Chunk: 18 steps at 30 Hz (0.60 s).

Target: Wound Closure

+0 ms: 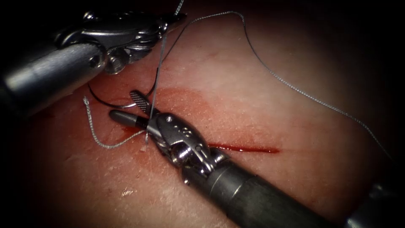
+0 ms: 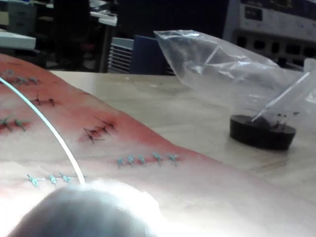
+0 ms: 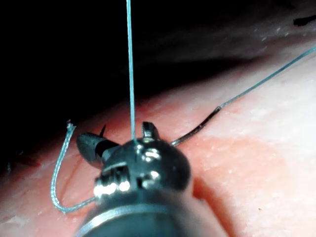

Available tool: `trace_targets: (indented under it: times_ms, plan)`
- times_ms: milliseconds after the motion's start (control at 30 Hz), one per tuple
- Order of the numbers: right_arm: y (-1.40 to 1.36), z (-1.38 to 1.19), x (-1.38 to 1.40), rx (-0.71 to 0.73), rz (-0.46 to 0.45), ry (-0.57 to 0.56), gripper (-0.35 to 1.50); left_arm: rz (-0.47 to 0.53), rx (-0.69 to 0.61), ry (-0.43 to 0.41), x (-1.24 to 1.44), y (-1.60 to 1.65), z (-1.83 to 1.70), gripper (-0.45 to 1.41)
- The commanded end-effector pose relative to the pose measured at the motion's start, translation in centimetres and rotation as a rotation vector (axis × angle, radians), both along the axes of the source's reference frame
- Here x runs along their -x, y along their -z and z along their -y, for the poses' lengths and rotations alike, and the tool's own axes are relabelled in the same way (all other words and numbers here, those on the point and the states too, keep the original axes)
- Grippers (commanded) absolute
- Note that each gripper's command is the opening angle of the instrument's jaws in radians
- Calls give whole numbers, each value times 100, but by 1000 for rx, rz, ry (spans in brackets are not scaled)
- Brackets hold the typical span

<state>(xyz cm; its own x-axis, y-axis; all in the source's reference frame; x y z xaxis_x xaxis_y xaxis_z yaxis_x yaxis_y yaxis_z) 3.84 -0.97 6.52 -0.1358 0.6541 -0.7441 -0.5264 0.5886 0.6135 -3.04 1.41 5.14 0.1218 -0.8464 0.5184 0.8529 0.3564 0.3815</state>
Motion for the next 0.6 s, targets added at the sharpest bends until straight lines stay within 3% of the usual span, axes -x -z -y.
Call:
trace_targets:
  times_ms: [33,100,133,300,433,600]
  plan:
    - [5,-10,-7,7,-10,11,135,5,8,4,2,9,-12,-45]
    - [4,-9,-6,7,-21,33,81,5,8,4,2,9,-12,-45]
    - [9,-9,-2,4,-28,46,-35,5,8,4,3,9,-12,-45]
    - [22,-17,11,-6,16,-56,-35,4,13,4,3,6,-7,-45]
    - [27,-17,14,-9,19,-64,-35,5,14,3,3,5,-6,-45]
    - [38,-27,46,-22,34,-102,-35,15,20,1,-5,13,-8,-45]
